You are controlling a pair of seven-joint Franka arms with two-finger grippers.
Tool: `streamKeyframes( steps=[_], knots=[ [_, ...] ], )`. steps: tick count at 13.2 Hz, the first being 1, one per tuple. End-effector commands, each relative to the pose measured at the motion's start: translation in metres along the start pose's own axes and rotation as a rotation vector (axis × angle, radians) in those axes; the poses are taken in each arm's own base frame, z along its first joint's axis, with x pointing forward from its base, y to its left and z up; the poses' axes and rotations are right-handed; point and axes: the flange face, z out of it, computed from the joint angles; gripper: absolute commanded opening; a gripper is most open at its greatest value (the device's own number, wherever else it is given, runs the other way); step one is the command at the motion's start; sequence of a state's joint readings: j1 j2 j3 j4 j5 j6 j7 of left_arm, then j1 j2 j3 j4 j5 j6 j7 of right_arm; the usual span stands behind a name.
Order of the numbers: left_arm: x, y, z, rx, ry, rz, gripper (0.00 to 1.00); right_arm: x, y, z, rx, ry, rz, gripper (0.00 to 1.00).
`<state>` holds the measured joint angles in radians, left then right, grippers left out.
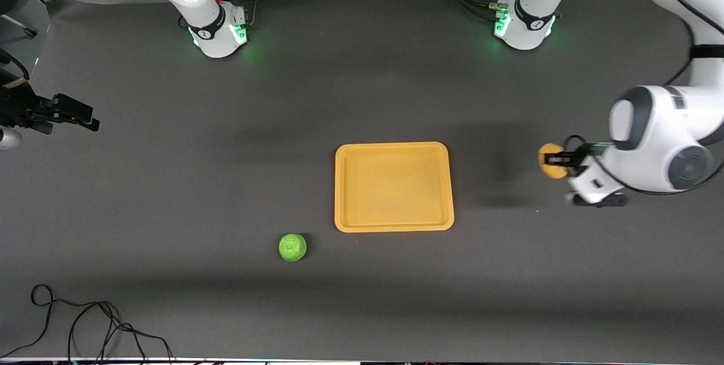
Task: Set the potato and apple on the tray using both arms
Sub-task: 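Carry the potato onto the tray while the right gripper reaches the apple, then release the potato on the tray while the right gripper grasps the apple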
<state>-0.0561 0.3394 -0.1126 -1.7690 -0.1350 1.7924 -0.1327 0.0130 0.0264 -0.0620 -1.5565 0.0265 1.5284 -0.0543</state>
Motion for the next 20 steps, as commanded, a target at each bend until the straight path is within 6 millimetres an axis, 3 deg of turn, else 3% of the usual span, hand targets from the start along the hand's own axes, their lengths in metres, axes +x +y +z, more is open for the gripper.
streamKeyframes(
  steps=[1, 3, 4, 6, 7, 11, 14, 17, 18, 20],
  knots=[
    [0.024, 0.1, 0.018, -0.095, 0.051, -0.016, 0.01, -0.002, -0.001, -0.003, 0.022, 0.008, 0.001, 1.0],
    [0.015, 0.167, 0.059, -0.05, 0.041, 0.031, 0.13, -0.001, -0.001, -0.003, 0.022, 0.016, 0.001, 1.0],
    [0.013, 0.181, 0.071, -0.014, 0.038, 0.043, 0.15, 0.001, -0.002, -0.003, 0.021, 0.023, 0.0, 1.0],
    [0.017, 0.193, 0.091, 0.006, 0.022, 0.034, 0.1, 0.012, -0.009, 0.001, 0.02, 0.046, -0.012, 1.0],
    [0.015, 0.201, 0.105, 0.018, 0.005, 0.037, 0.08, 0.02, -0.029, 0.002, 0.017, 0.055, -0.045, 1.0],
    [0.025, 0.2, 0.133, 0.034, 0.001, 0.032, 0.07, 0.068, -0.112, 0.021, 0.011, 0.062, 0.001, 1.0],
    [0.035, 0.204, 0.147, 0.022, 0.056, 0.006, 0.07, 0.103, -0.203, 0.034, 0.017, 0.116, 0.043, 1.0],
    [0.035, 0.202, 0.153, 0.036, 0.045, 0.008, 0.1, 0.117, -0.283, 0.063, 0.032, 0.15, 0.076, 1.0],
    [0.037, 0.2, 0.158, 0.058, 0.047, 0.016, 0.2, 0.118, -0.298, 0.071, 0.033, 0.166, 0.065, 1.0],
    [0.038, 0.199, 0.161, 0.086, 0.059, 0.031, 0.64, 0.126, -0.305, 0.092, 0.028, 0.163, 0.043, 1.0]
  ],
)
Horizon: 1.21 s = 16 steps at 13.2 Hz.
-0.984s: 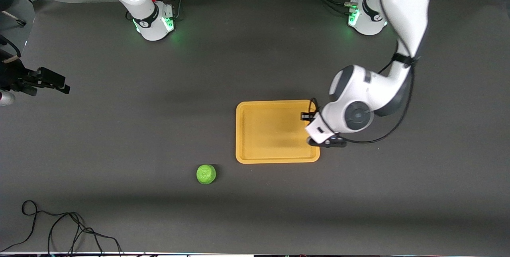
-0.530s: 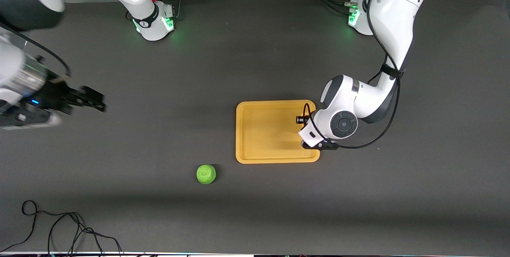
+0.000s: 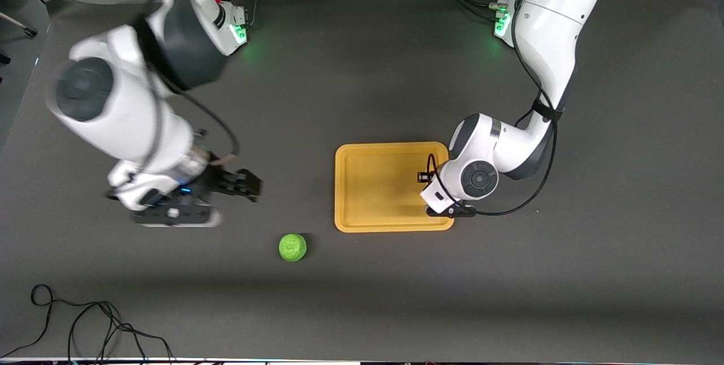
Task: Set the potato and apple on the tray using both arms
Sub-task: 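Release the potato on the tray while the right gripper grasps the apple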
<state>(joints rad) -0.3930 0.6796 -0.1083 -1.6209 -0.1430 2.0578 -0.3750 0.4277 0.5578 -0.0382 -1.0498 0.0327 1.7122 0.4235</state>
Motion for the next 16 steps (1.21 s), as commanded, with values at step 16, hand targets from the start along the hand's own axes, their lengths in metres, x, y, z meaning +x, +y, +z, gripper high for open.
streamKeyframes(
  steps=[16],
  knots=[
    [-0.096, -0.208, -0.326, 0.069, 0.234, 0.027, 1.0, 0.031, 0.003, 0.322, -0.046, 0.048, -0.013, 1.0]
  ],
)
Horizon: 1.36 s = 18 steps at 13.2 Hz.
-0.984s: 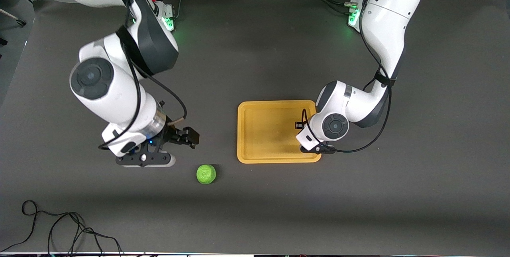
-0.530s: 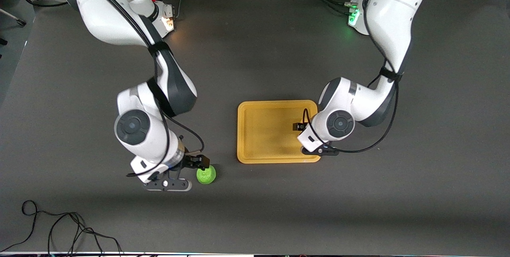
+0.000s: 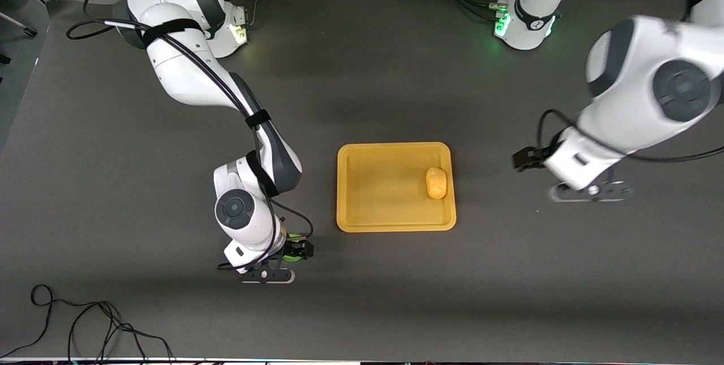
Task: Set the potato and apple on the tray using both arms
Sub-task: 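Lift the apple with the right gripper while the left gripper withdraws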
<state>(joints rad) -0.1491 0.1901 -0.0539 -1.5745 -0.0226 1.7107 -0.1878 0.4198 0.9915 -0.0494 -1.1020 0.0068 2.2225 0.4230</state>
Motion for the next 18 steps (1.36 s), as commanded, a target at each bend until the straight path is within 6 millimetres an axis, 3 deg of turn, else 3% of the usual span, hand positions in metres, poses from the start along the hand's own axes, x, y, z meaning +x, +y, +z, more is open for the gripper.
streamKeyframes(
  steps=[1, 3, 4, 5, 6, 7, 9, 10, 14, 16, 17, 18],
  knots=[
    [-0.02, -0.06, -0.026, 0.014, 0.014, 0.055, 1.0, -0.004, 0.0, 0.014, -0.014, 0.002, -0.011, 1.0],
    [-0.04, -0.096, -0.04, 0.019, 0.028, 0.116, 1.0, -0.005, 0.0, 0.015, -0.015, 0.0, -0.013, 1.0],
    [-0.048, -0.112, -0.049, 0.021, 0.034, 0.124, 1.0, -0.007, 0.001, 0.019, -0.017, -0.011, -0.013, 0.83],
    [-0.054, -0.116, -0.054, 0.021, 0.025, 0.115, 1.0, -0.009, 0.0, 0.02, -0.019, -0.015, -0.013, 0.62],
    [-0.062, -0.122, -0.062, 0.026, 0.028, 0.104, 1.0, -0.008, 0.001, 0.018, -0.018, -0.012, -0.011, 0.48],
    [-0.071, -0.131, -0.07, 0.03, 0.042, 0.087, 1.0, -0.007, 0.001, 0.014, -0.015, -0.009, -0.005, 0.42],
    [-0.077, -0.135, -0.074, 0.074, 0.059, 0.079, 1.0, -0.003, -0.001, -0.01, -0.013, -0.004, -0.009, 0.42],
    [-0.076, -0.133, -0.072, 0.096, 0.063, 0.079, 1.0, 0.001, 0.0, -0.037, -0.018, -0.012, -0.01, 0.42],
    [-0.084, -0.127, -0.062, 0.103, 0.113, 0.073, 1.0, 0.002, 0.015, -0.193, -0.025, -0.037, 0.01, 0.42],
    [-0.083, -0.127, -0.064, 0.088, 0.076, 0.073, 1.0, -0.015, 0.016, -0.268, -0.009, -0.052, 0.008, 0.42],
    [-0.081, -0.126, -0.067, 0.085, 0.082, 0.071, 1.0, -0.027, 0.015, -0.295, -0.012, -0.071, 0.013, 0.42],
    [-0.081, -0.123, -0.069, 0.086, 0.086, 0.074, 1.0, -0.043, 0.003, -0.317, -0.014, -0.091, -0.007, 0.42]
  ],
)
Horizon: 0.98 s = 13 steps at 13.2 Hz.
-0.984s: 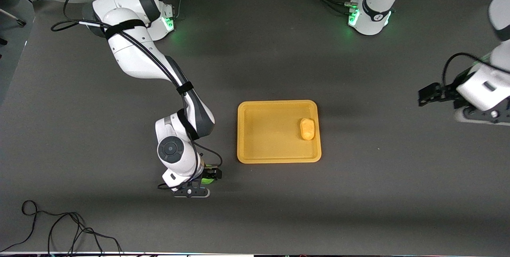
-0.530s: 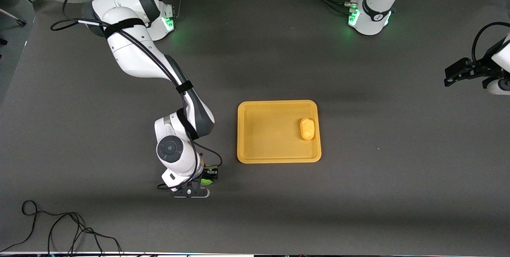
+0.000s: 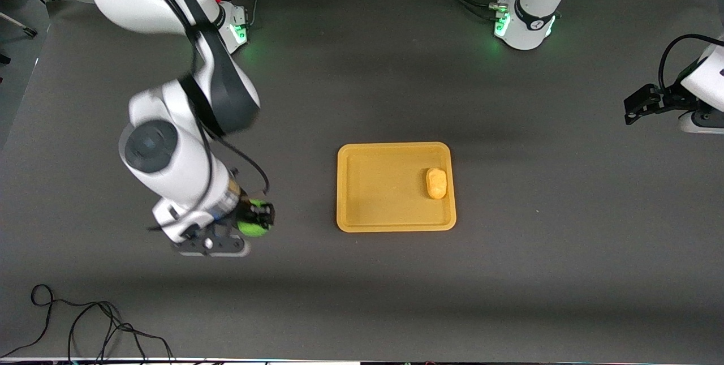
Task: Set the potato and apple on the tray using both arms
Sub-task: 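Carry the green apple over the tray with the right gripper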
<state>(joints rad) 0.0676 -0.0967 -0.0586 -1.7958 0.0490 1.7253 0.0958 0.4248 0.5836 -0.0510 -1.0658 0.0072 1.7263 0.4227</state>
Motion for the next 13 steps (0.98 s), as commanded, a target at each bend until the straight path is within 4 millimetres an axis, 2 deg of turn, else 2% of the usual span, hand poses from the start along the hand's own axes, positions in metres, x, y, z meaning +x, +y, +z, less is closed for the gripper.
streamKeyframes(
  steps=[1, 2, 3, 7, 9, 10, 12, 13],
  knots=[
    [-0.006, 0.007, -0.011, 0.003, 0.003, -0.013, 1.0, -0.047, -0.027, -0.042, -0.01, -0.052, -0.039, 0.42],
    [-0.003, 0.008, -0.014, -0.013, 0.012, -0.029, 1.0, -0.056, -0.038, -0.05, -0.007, -0.048, -0.033, 0.42],
    [-0.001, 0.01, -0.014, -0.028, 0.013, -0.035, 1.0, -0.068, -0.06, -0.053, -0.001, -0.043, -0.016, 0.42],
    [-0.004, 0.016, -0.011, -0.02, -0.028, -0.006, 1.0, -0.126, -0.178, -0.036, 0.02, -0.016, 0.048, 0.42],
    [-0.003, 0.017, -0.011, -0.019, -0.028, -0.021, 1.0, -0.152, -0.233, -0.017, 0.04, 0.001, 0.051, 0.42],
    [0.0, 0.018, -0.012, -0.029, -0.025, -0.024, 1.0, -0.159, -0.251, -0.007, 0.058, 0.015, 0.066, 0.42],
    [0.001, 0.016, -0.012, -0.032, -0.026, -0.018, 1.0, -0.173, -0.281, 0.031, 0.074, 0.024, 0.071, 0.42],
    [0.001, 0.016, -0.011, -0.032, -0.027, -0.018, 1.0, -0.176, -0.291, 0.059, 0.066, 0.022, 0.077, 0.42]
  ],
)
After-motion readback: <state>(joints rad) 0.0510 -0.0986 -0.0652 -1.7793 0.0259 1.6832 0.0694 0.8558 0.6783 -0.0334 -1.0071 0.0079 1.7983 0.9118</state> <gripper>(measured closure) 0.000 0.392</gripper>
